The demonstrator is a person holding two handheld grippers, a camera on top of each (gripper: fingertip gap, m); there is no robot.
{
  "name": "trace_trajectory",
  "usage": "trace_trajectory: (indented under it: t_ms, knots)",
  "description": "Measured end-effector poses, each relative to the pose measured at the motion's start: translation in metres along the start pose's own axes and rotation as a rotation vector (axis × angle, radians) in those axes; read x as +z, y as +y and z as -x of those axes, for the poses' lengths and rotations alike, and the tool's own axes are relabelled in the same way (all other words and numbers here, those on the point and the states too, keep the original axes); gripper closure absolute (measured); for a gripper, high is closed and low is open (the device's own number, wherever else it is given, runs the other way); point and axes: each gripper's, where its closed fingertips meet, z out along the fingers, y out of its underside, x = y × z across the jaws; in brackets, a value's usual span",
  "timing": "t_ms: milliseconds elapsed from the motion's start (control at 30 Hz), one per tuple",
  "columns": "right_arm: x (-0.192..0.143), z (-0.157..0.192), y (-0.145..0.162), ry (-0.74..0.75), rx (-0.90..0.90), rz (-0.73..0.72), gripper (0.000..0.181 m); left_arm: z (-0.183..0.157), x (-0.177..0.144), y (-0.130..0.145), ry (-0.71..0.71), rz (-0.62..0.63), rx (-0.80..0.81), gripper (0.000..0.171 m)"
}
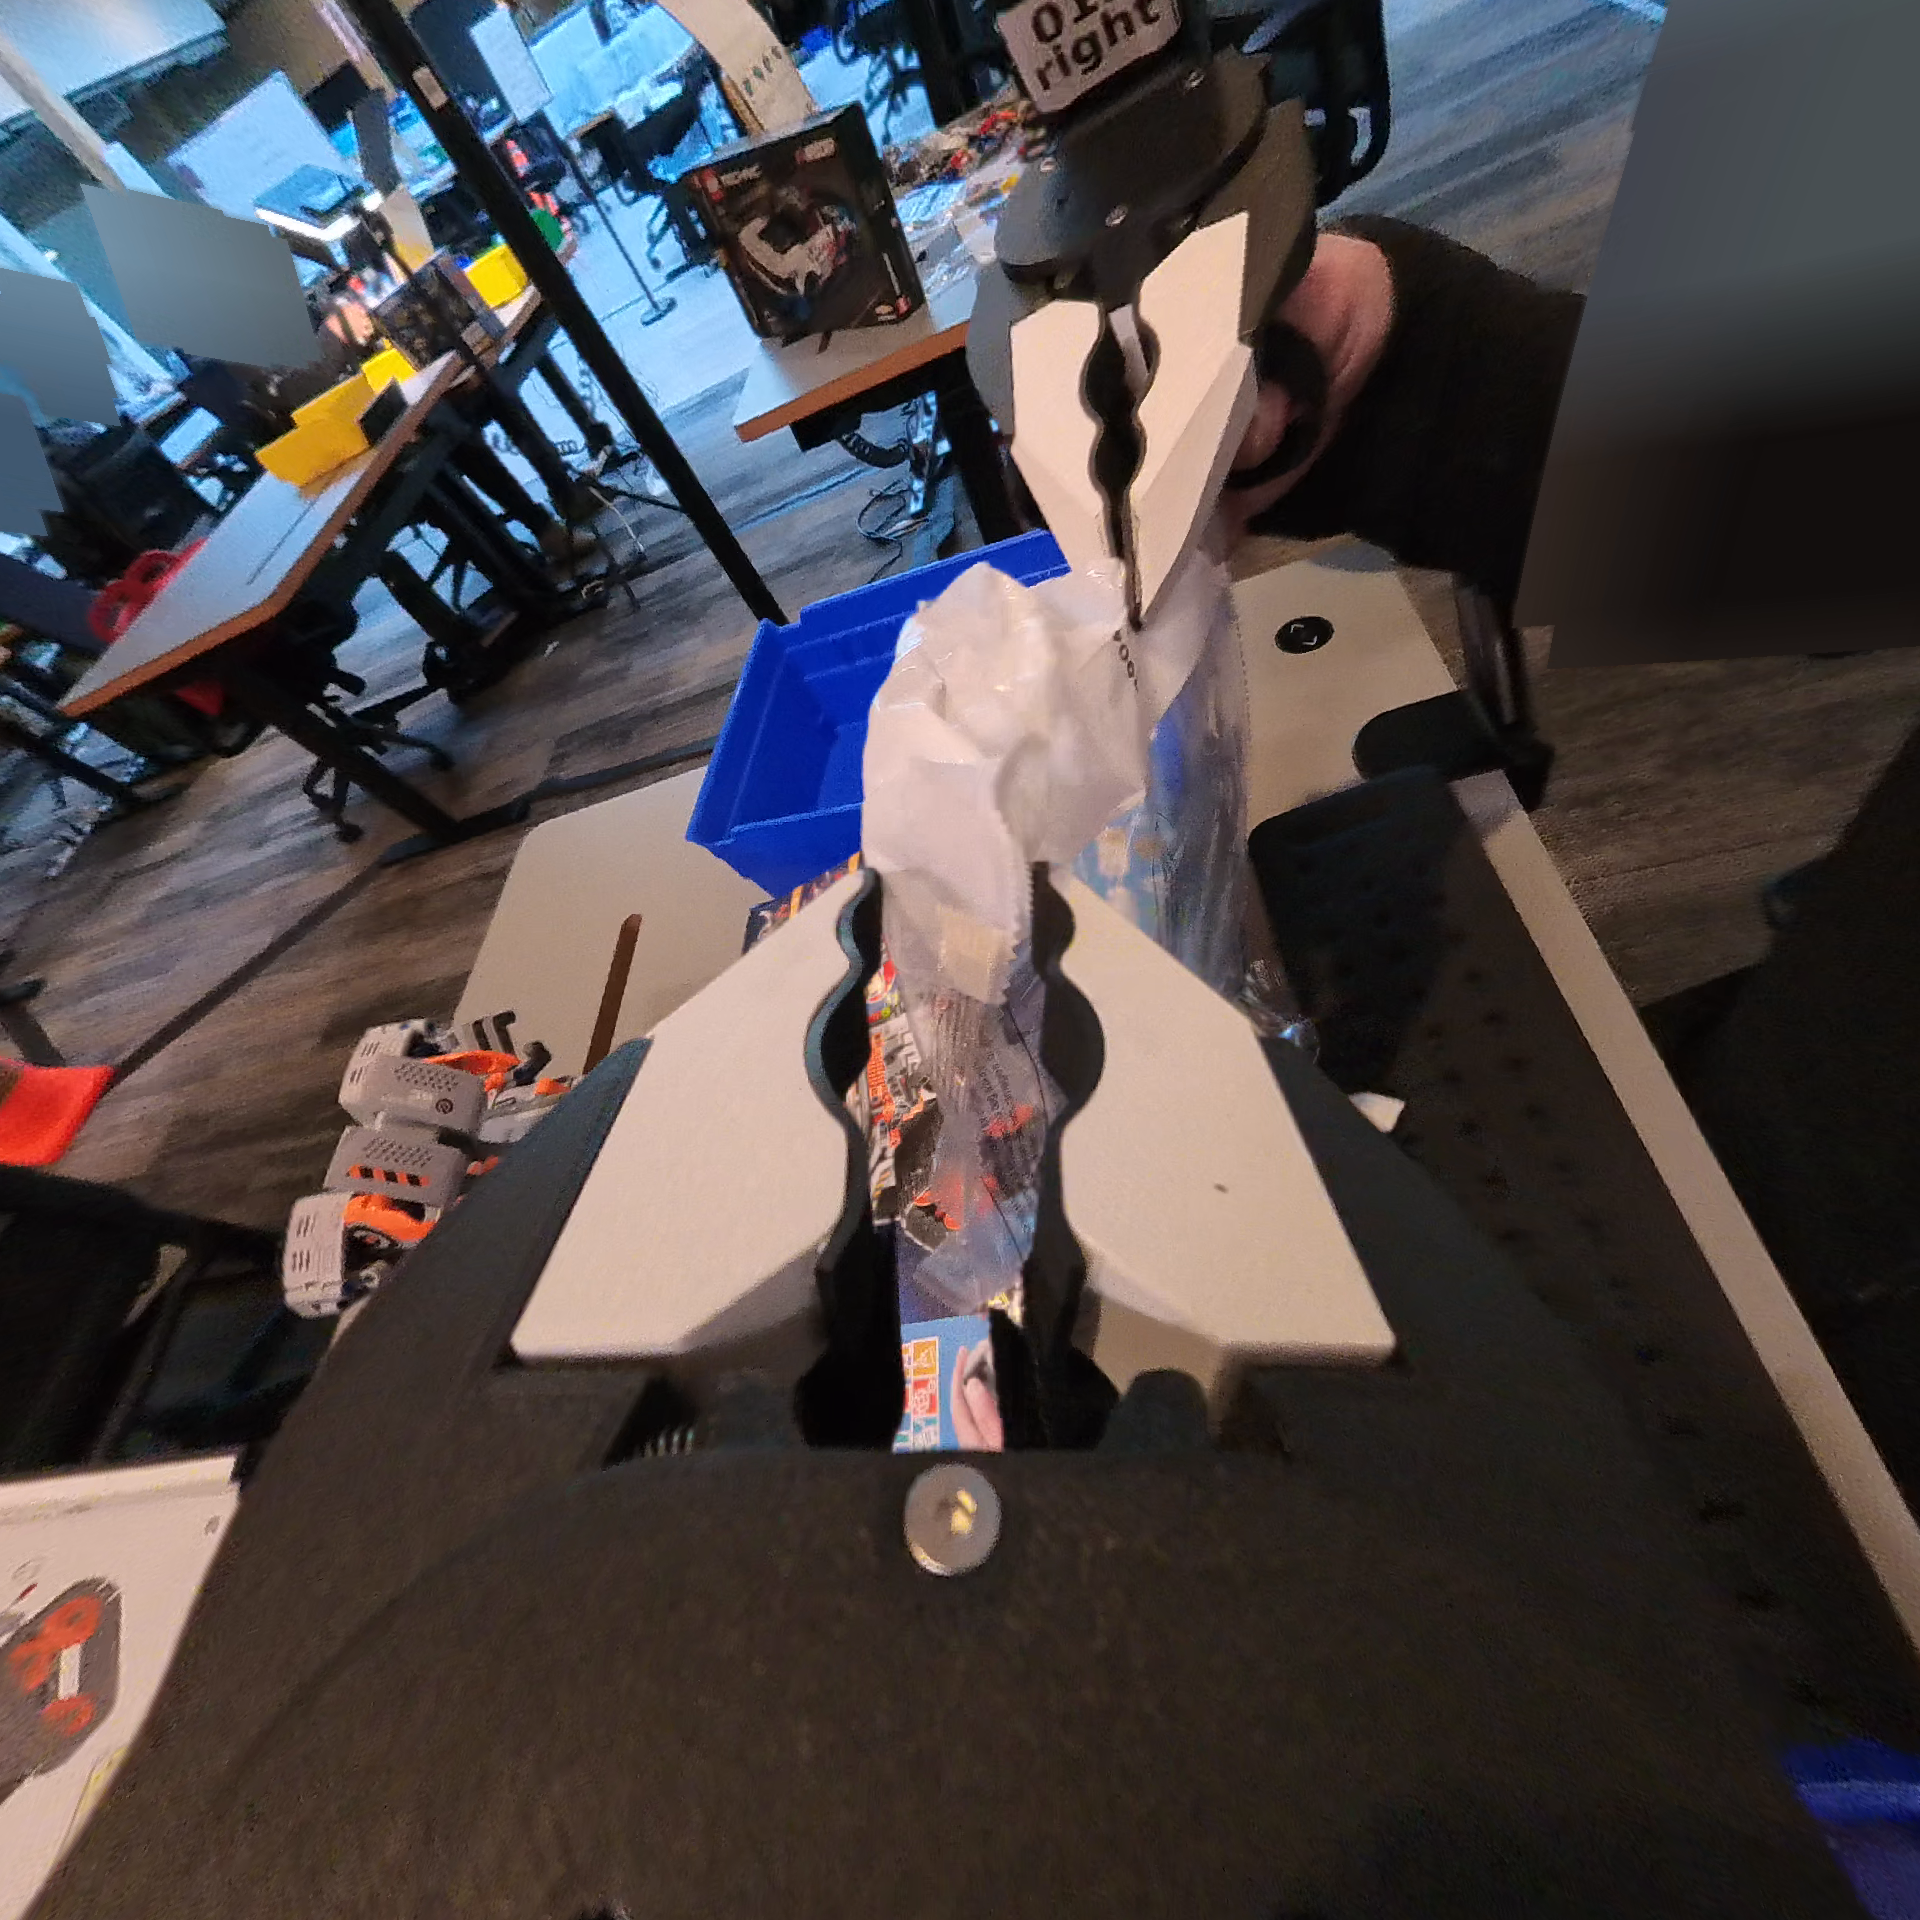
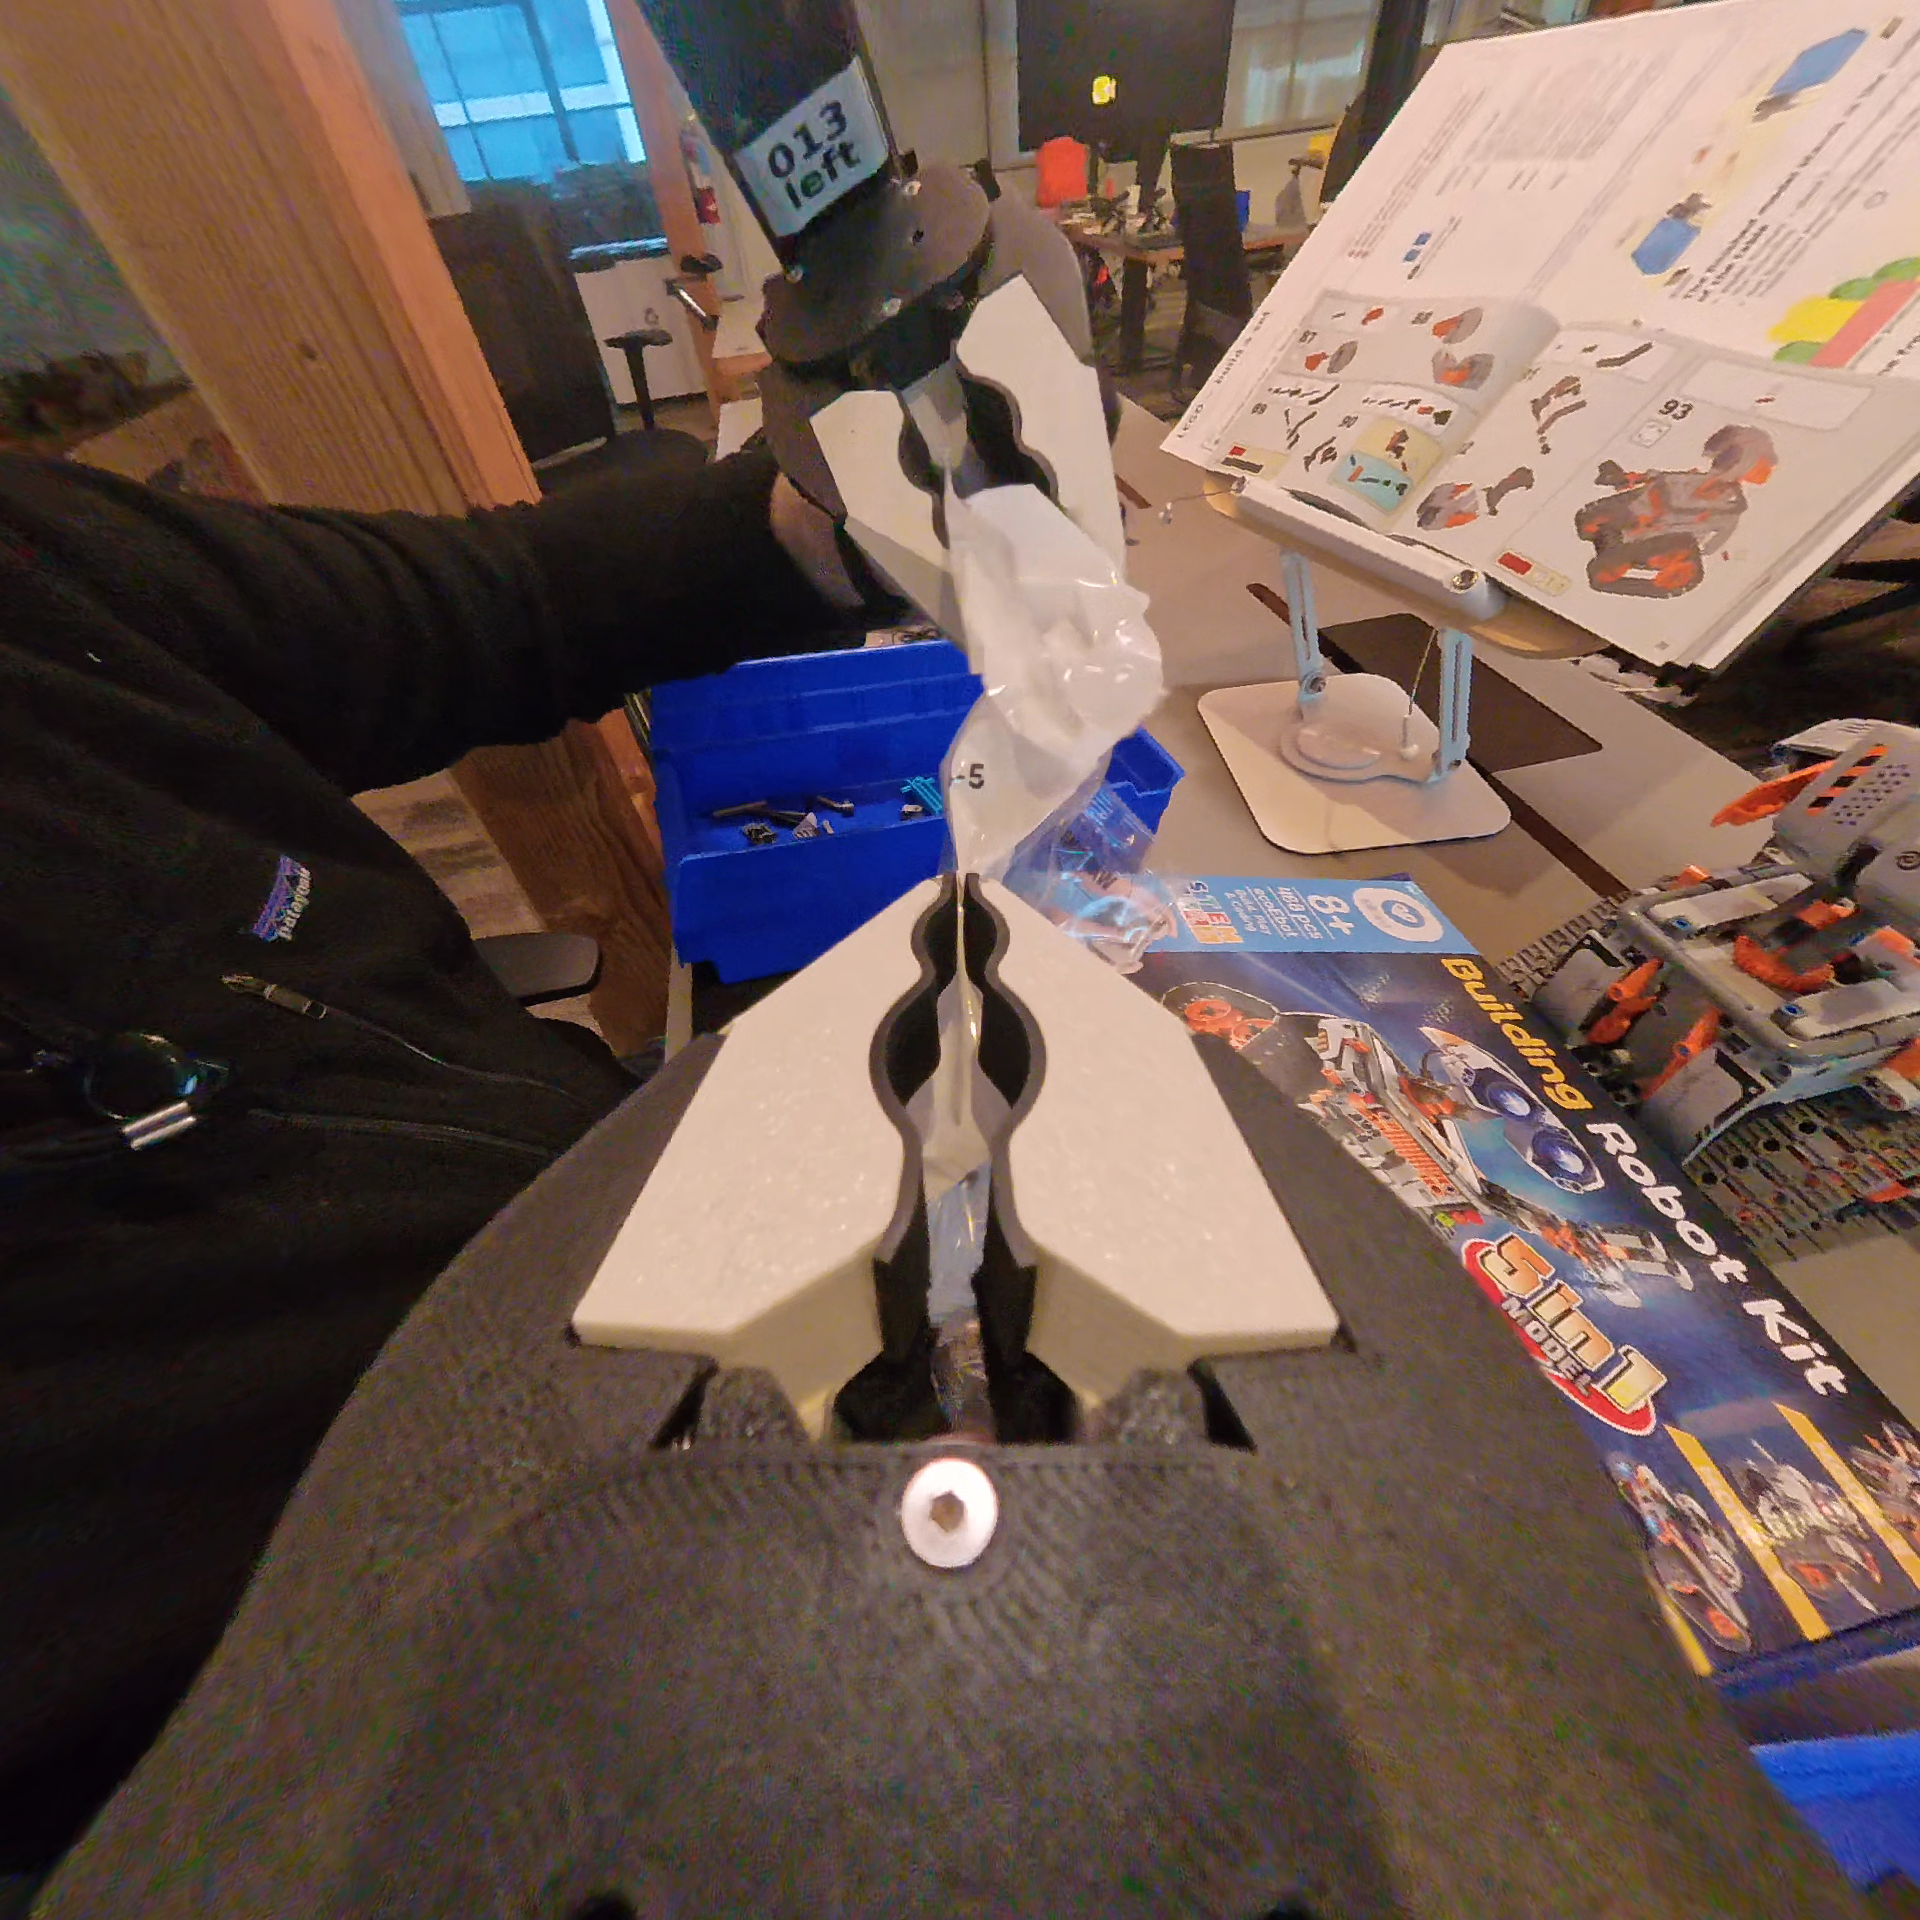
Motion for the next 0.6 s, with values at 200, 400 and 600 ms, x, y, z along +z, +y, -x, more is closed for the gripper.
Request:
trace_trajectory:
  t_ms: [200, 400, 600]
  knots:
    - [-0.005, 0.005, -0.007, -0.020, 0.004, -0.039, 0.181, -0.006, -0.002, -0.006, 0.031, -0.024, 0.034, 0.171]
    - [-0.012, 0.012, -0.010, -0.050, -0.012, -0.077, 0.181, -0.023, -0.016, -0.018, 0.144, -0.027, 0.086, 0.171]
    - [-0.011, 0.030, -0.014, -0.020, -0.126, -0.095, 0.181, -0.030, -0.025, -0.027, 0.304, -0.195, -0.090, 0.171]
